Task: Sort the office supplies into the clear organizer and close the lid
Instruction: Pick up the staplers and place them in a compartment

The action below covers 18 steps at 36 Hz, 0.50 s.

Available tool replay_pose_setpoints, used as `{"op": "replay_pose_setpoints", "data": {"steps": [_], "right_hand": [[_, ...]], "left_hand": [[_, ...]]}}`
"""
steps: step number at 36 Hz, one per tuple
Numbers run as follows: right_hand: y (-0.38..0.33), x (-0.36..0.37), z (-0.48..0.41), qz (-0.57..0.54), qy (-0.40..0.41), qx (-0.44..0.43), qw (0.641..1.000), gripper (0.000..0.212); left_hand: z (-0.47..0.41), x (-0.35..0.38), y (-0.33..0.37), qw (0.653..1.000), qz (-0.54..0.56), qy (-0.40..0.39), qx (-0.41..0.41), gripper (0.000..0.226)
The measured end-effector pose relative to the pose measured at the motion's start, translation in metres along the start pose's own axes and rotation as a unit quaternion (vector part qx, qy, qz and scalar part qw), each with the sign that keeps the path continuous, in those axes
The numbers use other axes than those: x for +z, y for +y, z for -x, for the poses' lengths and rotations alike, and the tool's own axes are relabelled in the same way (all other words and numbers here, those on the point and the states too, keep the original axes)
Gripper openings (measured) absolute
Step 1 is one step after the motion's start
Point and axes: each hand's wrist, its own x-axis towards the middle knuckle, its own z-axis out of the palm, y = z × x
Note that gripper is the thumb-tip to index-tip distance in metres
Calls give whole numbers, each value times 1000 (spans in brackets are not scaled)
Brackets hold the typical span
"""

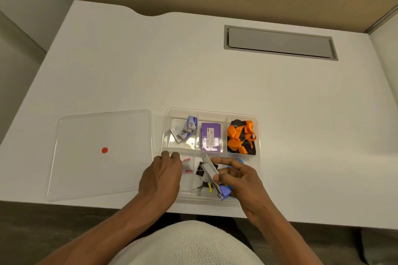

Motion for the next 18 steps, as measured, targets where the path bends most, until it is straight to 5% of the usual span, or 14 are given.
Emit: {"op": "replay_pose_setpoints", "data": {"steps": [18], "right_hand": [[-6,11,-5,23,-4,-9,1000,36]], "left_hand": [[-17,-39,-19,989,82,88,88,18]]}}
